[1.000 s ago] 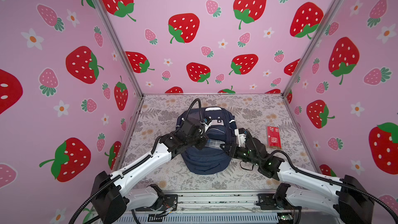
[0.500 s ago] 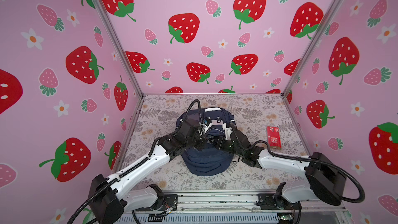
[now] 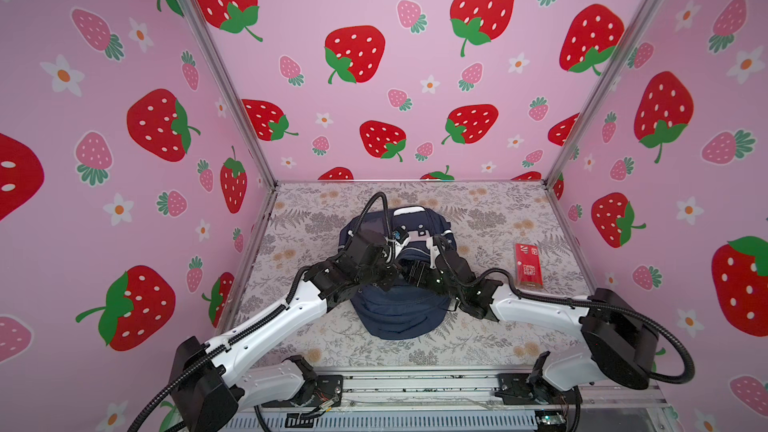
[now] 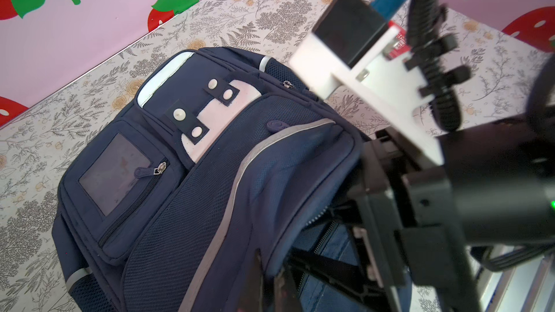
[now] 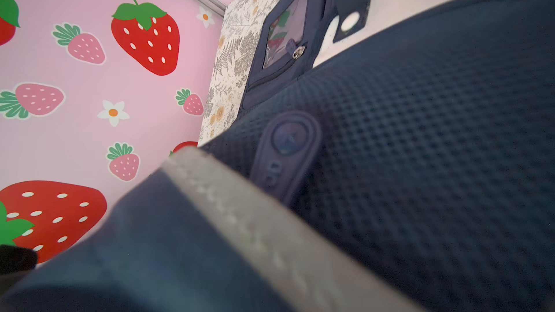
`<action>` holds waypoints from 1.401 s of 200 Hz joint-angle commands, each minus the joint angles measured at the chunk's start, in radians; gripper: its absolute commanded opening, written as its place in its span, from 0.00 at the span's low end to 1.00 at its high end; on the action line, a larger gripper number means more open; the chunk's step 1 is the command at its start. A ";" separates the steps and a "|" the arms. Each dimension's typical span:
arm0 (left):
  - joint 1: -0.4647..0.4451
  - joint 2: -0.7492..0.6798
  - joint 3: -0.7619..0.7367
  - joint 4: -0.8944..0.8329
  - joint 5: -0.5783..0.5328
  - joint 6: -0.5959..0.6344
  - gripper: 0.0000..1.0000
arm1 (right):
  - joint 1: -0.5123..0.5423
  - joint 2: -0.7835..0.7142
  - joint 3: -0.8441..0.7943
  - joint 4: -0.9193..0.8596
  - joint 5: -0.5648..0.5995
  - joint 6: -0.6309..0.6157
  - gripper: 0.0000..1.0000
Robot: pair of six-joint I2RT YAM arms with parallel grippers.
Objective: Pack the student bag
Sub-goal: 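Release the case and move the right gripper to the red pencil pouch, then grasp the red pencil pouch with the right gripper and lift it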
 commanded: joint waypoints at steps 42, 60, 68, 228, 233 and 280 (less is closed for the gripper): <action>0.002 0.003 0.042 0.063 -0.002 -0.008 0.00 | -0.006 -0.381 -0.038 -0.497 0.327 -0.128 0.65; 0.002 0.004 0.039 0.069 0.013 -0.015 0.00 | -0.053 -0.500 -0.040 -0.725 0.530 -0.114 0.70; 0.002 0.008 0.044 0.067 0.018 -0.018 0.00 | -0.117 -0.534 -0.040 -0.794 0.565 -0.127 0.72; 0.023 0.080 0.115 -0.014 0.051 -0.080 0.00 | -0.795 0.157 0.012 -0.610 0.309 -0.525 0.42; 0.023 0.077 0.116 -0.013 0.054 -0.081 0.00 | -0.794 0.163 0.015 -0.607 0.311 -0.531 0.42; 0.025 0.067 0.121 -0.014 0.065 -0.095 0.03 | -0.794 0.227 0.066 -0.633 0.379 -0.564 0.36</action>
